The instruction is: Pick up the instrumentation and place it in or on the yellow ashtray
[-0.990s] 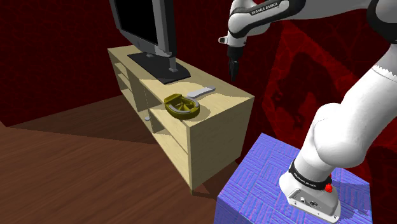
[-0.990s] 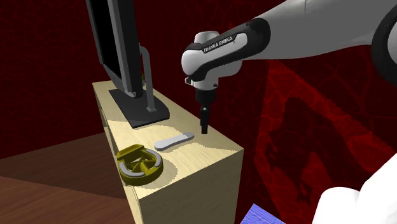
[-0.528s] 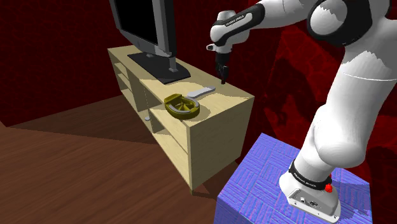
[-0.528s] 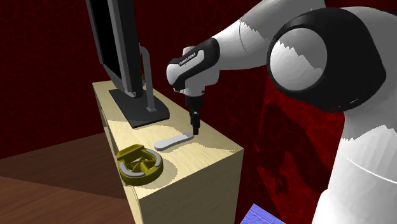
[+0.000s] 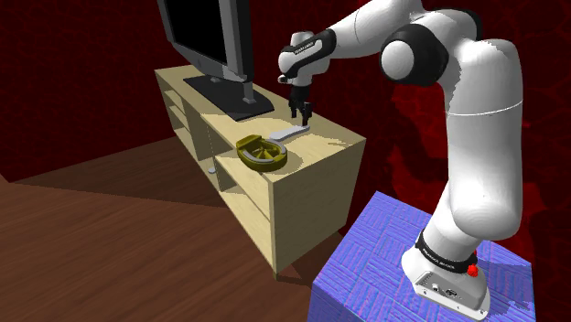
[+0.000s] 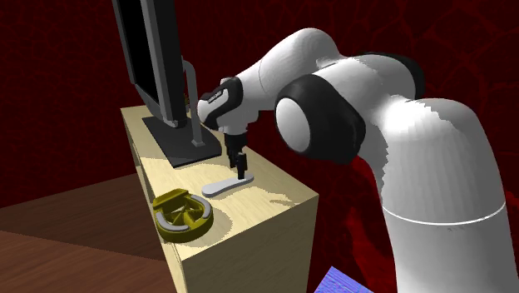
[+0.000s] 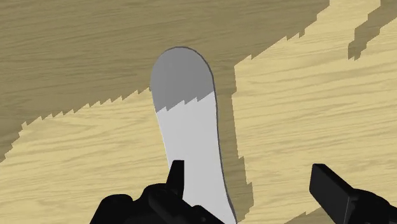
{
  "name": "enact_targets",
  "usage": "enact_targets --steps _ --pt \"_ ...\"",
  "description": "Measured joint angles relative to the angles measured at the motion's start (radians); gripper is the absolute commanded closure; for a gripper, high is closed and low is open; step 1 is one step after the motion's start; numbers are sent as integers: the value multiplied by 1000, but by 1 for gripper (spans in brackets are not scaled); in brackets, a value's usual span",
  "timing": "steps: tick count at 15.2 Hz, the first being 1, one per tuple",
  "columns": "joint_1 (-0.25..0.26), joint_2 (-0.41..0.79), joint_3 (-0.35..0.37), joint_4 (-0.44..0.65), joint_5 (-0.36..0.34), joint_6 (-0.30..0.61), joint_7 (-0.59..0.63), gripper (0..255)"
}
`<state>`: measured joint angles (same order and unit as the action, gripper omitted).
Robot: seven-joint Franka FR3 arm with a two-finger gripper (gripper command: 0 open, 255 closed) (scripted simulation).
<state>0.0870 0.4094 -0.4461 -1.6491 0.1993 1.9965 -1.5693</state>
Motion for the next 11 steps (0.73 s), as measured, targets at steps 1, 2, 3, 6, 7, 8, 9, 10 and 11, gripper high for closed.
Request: enact_targets --steps 1,2,3,6,7,8,9,10,11 --pt "-14 45 13 52 13 -10 -33 0" --pt "-26 88 26 108 23 -24 -61 0" --pt "-34 119 37 146 30 -32 -83 0" --pt "-44 158 49 165 41 -12 -109 0" --pt "-46 166 51 162 44 -1 -113 0" --pt "-47 172 53 154 47 11 -116 0" --pt "-47 178 55 151 49 20 -118 0" --pt "-47 181 56 143 51 31 -119 0" --pt "-46 184 57 137 52 40 -120 0"
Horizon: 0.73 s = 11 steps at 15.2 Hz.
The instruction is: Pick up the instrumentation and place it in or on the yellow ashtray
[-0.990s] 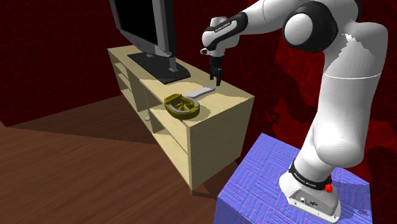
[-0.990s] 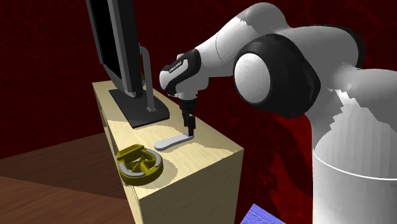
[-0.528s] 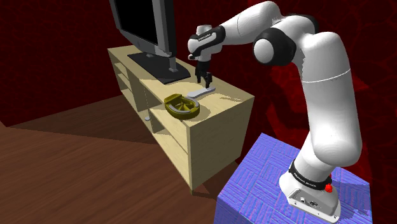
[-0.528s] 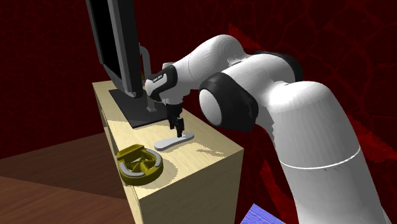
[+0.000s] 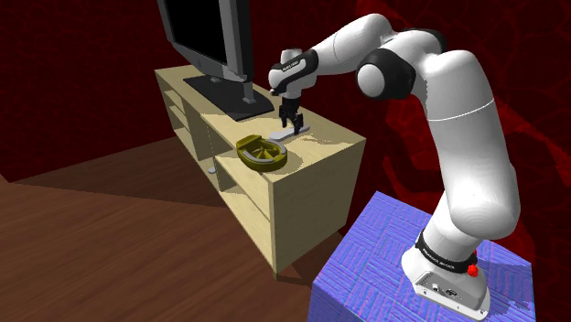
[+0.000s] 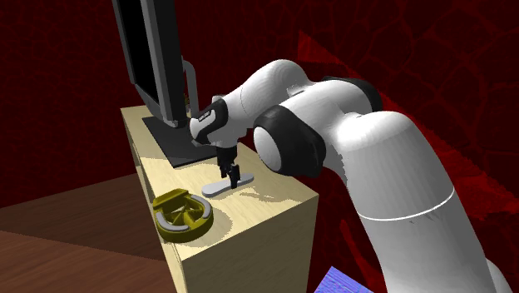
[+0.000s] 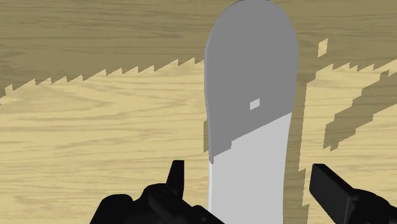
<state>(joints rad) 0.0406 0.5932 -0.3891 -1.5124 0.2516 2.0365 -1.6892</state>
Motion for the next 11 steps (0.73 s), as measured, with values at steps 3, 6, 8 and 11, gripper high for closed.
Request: enact_targets --steps 3,6,8,11 --pt "1 4 1 -3 2 8 0 0" --pt "1 4 2 -4 2 9 0 0" --pt "1 4 2 -4 2 8 0 255" --pt "1 4 2 -4 2 9 0 255"
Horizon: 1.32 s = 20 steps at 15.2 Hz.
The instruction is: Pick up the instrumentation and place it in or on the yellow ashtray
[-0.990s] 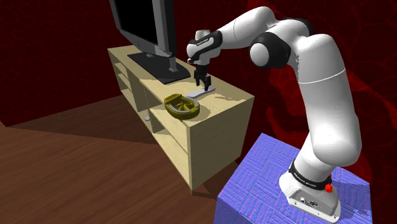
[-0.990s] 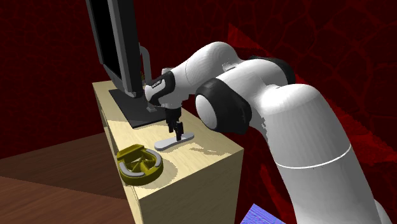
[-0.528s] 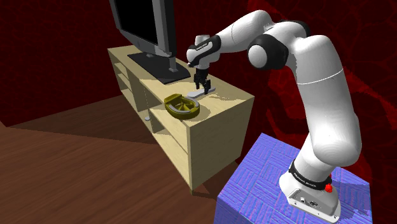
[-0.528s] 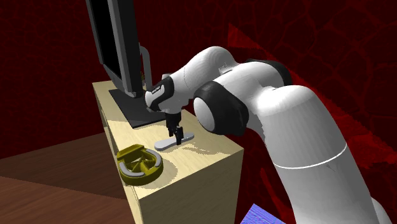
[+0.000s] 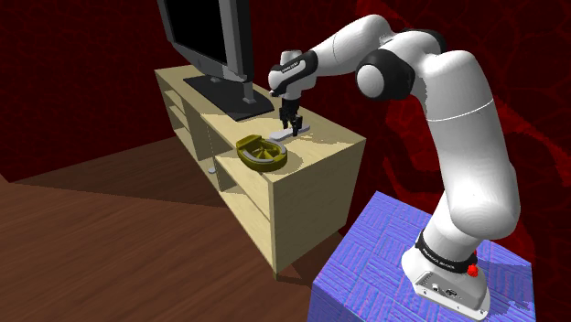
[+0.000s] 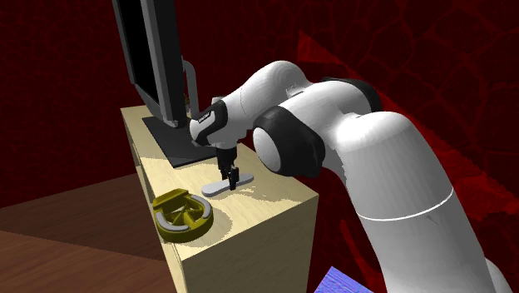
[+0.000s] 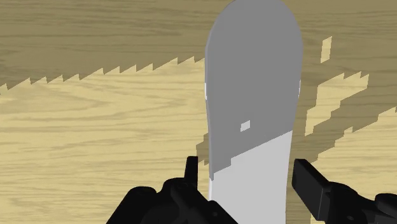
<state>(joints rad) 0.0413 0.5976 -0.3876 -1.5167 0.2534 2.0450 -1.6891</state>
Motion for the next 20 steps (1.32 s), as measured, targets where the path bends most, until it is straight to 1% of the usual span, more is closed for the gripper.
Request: enact_targets --steps 8,20 --pt "1 -6 -2 6 -3 -12 2 255" --pt "2 -60 -16 84 -28 -139 19 255"
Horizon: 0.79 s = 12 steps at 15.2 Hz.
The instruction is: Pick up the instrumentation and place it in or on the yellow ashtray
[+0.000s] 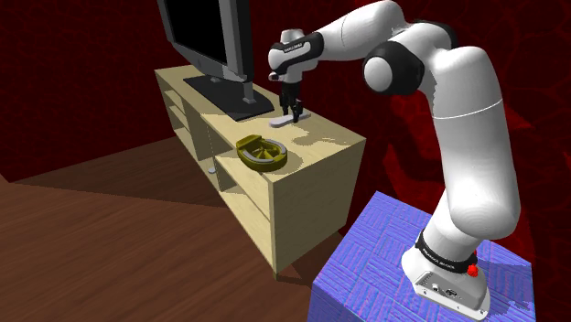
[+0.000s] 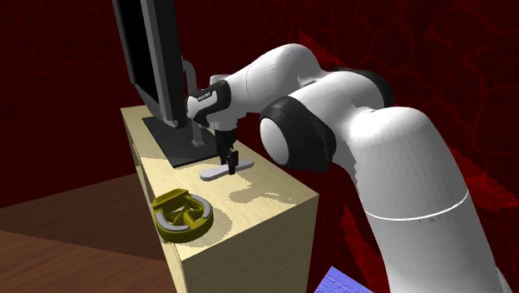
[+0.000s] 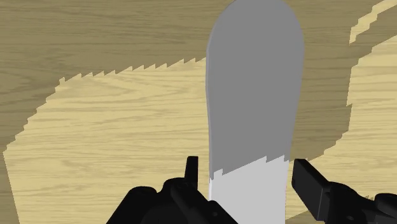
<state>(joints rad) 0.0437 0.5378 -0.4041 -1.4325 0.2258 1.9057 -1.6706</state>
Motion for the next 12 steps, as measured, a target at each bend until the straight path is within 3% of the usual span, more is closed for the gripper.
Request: enact_targets --steps 9,12 --pt "-7 -18 -6 96 -11 -111 11 255" --pt "39 -66 -3 37 -28 -98 52 255"
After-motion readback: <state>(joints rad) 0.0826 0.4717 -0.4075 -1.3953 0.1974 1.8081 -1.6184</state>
